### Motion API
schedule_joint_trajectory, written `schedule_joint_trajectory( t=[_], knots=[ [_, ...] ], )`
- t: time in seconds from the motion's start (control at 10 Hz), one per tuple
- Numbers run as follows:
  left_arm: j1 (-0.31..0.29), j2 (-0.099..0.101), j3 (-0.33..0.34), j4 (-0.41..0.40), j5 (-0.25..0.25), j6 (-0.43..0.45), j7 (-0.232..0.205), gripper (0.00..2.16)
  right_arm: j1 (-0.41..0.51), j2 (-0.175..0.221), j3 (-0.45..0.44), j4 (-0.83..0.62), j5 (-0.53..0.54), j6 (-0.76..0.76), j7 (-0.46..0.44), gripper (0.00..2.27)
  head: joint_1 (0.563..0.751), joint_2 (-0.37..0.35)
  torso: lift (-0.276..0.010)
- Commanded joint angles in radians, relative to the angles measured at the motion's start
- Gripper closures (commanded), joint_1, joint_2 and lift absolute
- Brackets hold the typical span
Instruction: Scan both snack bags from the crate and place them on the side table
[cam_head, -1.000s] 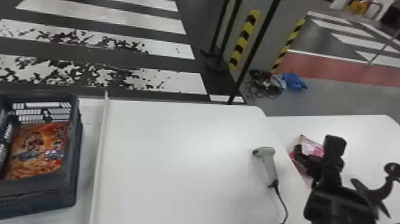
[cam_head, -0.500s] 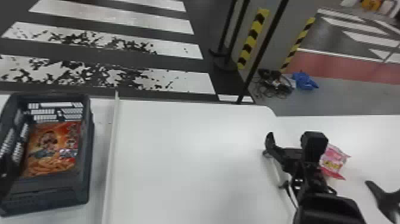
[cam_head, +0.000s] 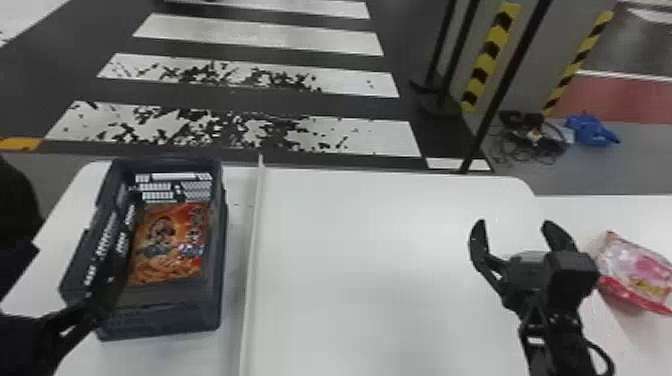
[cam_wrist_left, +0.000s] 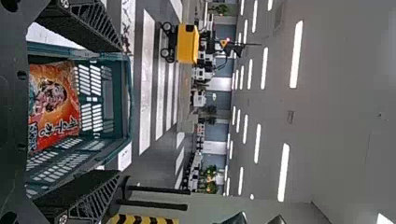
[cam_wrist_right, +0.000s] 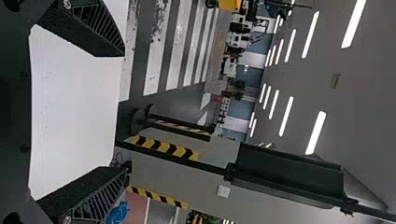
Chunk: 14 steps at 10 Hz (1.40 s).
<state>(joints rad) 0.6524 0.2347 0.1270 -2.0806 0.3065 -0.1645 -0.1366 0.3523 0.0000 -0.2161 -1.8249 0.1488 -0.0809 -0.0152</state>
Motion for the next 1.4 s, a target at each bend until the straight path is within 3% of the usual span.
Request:
schedule_joint_trajectory(
  t=[0.0,0.3,0.5,0.8,1.0,1.1,1.2,1.3],
  knots=[
    [0.004,0.000,-0.003,0.001,-0.015,-0.020,0.000,0.07,0.057,0.001,0.063,-0.001,0.002,-0.061,-0.034,0.06,0.695,-0.101,-0.098],
    [0.013,0.000,-0.014,0.010,-0.060,-0.088,0.000,0.09,0.123,0.001,0.142,-0.001,-0.005,-0.070,-0.066,0.06,0.695,-0.031,-0.098],
    [0.013,0.002,-0.020,0.031,-0.084,-0.121,-0.001,0.09,0.145,0.001,0.158,-0.028,-0.017,0.007,-0.066,0.06,0.695,-0.011,-0.098],
    [0.013,0.009,-0.007,-0.003,-0.070,-0.112,-0.015,0.10,0.152,0.001,0.162,-0.036,-0.018,0.019,-0.066,0.06,0.695,-0.006,-0.098],
    [-0.020,0.017,0.031,-0.056,-0.084,0.057,-0.015,0.09,0.160,0.001,0.161,-0.036,-0.018,0.022,-0.066,0.06,0.695,-0.002,-0.098],
    [-0.051,0.032,0.057,-0.081,-0.089,0.161,-0.023,0.09,0.163,0.001,0.161,-0.036,-0.018,0.028,-0.066,0.06,0.695,0.005,-0.098],
    [-0.085,0.055,0.063,-0.104,-0.135,0.274,-0.024,0.08,0.169,0.001,0.161,-0.037,-0.020,0.028,-0.066,0.06,0.695,0.012,-0.098],
    [-0.111,0.055,0.077,-0.128,-0.172,0.391,-0.029,0.10,0.172,0.001,0.162,-0.037,-0.020,0.031,-0.066,0.06,0.695,0.021,-0.098]
  ],
)
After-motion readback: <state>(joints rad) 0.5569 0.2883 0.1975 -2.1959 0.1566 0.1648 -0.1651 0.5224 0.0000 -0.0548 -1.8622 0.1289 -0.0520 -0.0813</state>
